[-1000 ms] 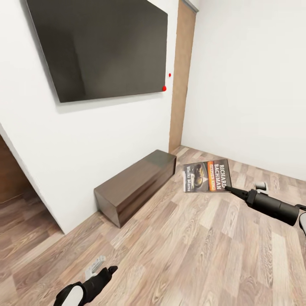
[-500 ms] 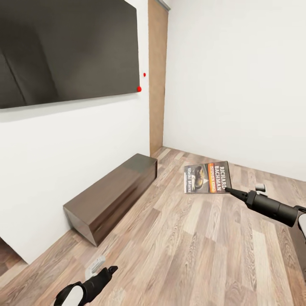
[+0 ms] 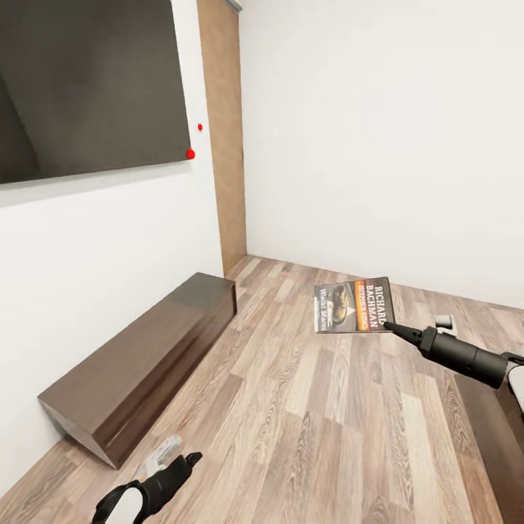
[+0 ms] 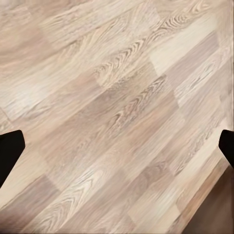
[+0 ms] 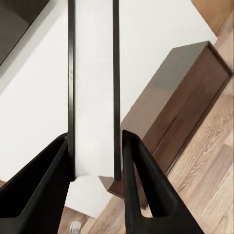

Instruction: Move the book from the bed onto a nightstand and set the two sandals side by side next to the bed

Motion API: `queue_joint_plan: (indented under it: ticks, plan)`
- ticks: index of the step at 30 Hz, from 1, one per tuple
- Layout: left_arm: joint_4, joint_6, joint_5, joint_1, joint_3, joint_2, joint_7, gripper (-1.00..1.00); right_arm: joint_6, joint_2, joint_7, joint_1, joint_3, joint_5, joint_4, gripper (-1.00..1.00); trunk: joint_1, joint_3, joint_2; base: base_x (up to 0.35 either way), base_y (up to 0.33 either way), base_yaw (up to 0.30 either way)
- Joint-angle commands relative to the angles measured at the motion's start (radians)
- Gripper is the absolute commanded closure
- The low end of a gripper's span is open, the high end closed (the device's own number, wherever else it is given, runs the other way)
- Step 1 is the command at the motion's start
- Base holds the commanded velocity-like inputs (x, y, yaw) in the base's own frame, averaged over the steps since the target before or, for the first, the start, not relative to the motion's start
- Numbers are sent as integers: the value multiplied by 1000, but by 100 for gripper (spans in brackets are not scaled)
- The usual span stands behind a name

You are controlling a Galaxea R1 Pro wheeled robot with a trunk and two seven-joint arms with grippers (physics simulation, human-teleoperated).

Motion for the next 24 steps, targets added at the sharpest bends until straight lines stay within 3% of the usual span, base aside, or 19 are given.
queue_joint_plan:
  ticks: [1,6,12,24]
  plan:
    - [-11,0,7,2,-3,1,8,-100,7,1,7,-1,-1,-3,0,100,1,-1,-1,329,-134,-260]
    - [-115,-8,-7,33,-40,4,10,-100,7,2,5,-2,0,-1,1,100,1,-1,-1,329,-130,-260]
    - [-188,-12,-11,63,-59,9,12,-100,7,2,4,-2,0,-1,2,100,1,-1,-1,329,-86,-260]
    - [-199,-13,-11,70,-63,14,5,-100,7,3,4,-2,0,0,2,100,1,-1,-1,329,-12,-260]
